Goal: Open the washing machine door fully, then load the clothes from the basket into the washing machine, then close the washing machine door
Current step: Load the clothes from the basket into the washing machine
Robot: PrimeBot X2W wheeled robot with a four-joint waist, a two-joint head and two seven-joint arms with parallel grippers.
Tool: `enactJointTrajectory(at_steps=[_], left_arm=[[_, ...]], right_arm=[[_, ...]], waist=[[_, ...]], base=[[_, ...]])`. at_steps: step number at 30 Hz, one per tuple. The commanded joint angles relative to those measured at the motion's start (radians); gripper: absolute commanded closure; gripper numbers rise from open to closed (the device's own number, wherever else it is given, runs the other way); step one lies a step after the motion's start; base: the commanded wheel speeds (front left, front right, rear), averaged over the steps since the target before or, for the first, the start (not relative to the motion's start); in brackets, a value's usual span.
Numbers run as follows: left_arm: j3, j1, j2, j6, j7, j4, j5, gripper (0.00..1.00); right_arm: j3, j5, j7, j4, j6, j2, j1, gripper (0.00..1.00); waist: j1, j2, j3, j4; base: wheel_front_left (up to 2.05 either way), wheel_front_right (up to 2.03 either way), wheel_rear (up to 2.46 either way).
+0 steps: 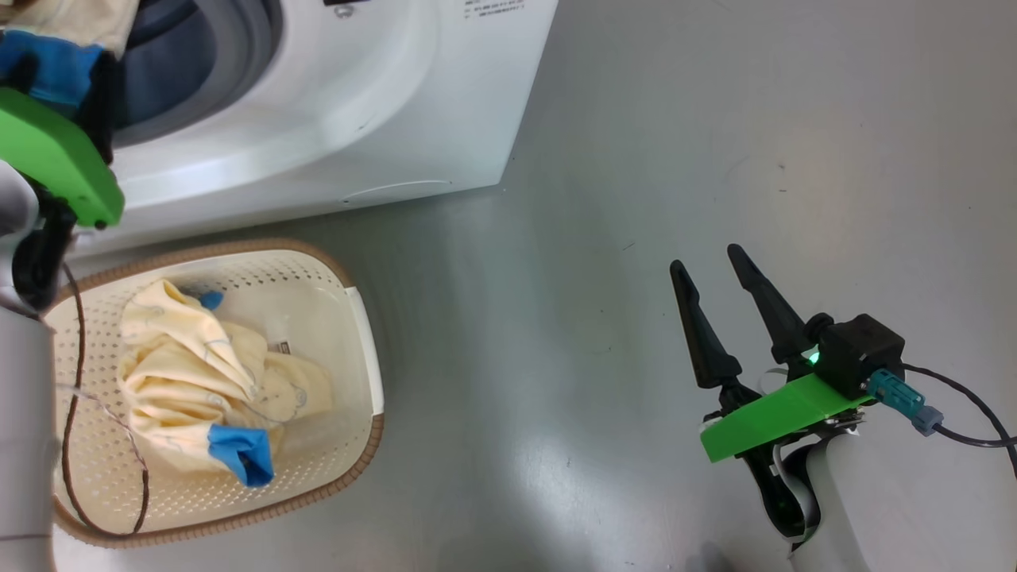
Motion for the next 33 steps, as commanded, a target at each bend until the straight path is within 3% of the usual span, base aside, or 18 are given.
enactJointTrajectory(at_steps=[1, 16, 18, 19, 23, 29, 33], left_arm=[[0.018, -0.021, 0.061, 0.002, 0.019, -0.007, -0.002, 0.00], [0.015, -0.075, 0.071, 0.014, 0.073, 0.114, -0.029, 0.00], [0.012, -0.082, 0.073, 0.015, 0.052, 0.117, -0.026, 0.54], [0.010, -0.084, 0.073, 0.015, 0.040, 0.119, -0.025, 1.00], [0.004, -0.097, 0.071, 0.014, -0.047, 0.118, -0.014, 1.00], [0.004, -0.143, 0.079, 0.025, -0.296, 0.109, 0.027, 1.00], [-0.002, -0.175, 0.083, 0.019, -0.408, 0.137, 0.033, 1.00]], right_arm=[[0.021, 0.007, -0.006, -0.021, 0.003, 0.006, 0.030, 0.00], [0.024, 0.011, -0.006, -0.027, 0.003, 0.006, 0.027, 0.00], [0.024, 0.012, -0.006, -0.028, 0.003, 0.006, 0.025, 0.00], [0.024, 0.012, -0.006, -0.029, 0.003, 0.006, 0.025, 0.00], [0.026, 0.014, -0.006, -0.030, 0.003, 0.006, 0.021, 0.00], [0.031, 0.018, -0.006, -0.033, 0.003, 0.006, 0.015, 0.00], [0.036, 0.018, -0.006, -0.037, 0.003, 0.006, 0.014, 0.00]], waist=[[0.0000, 0.0000, 0.001, -0.001], [0.0000, 0.0000, 0.020, -0.007], [0.0000, 0.0000, 0.023, -0.008], [0.0000, 0.0000, 0.024, -0.008], [0.0000, 0.0000, 0.028, -0.009], [0.0000, 0.0000, 0.039, -0.014], [0.0000, 0.0000, 0.048, -0.024]], base=[[0.00, 0.00, 0.00], [0.00, 0.00, 0.00], [0.00, 0.00, 0.00], [0.00, 0.00, 0.00], [0.00, 0.00, 0.00], [0.00, 0.00, 0.00], [0.00, 0.00, 0.00]])
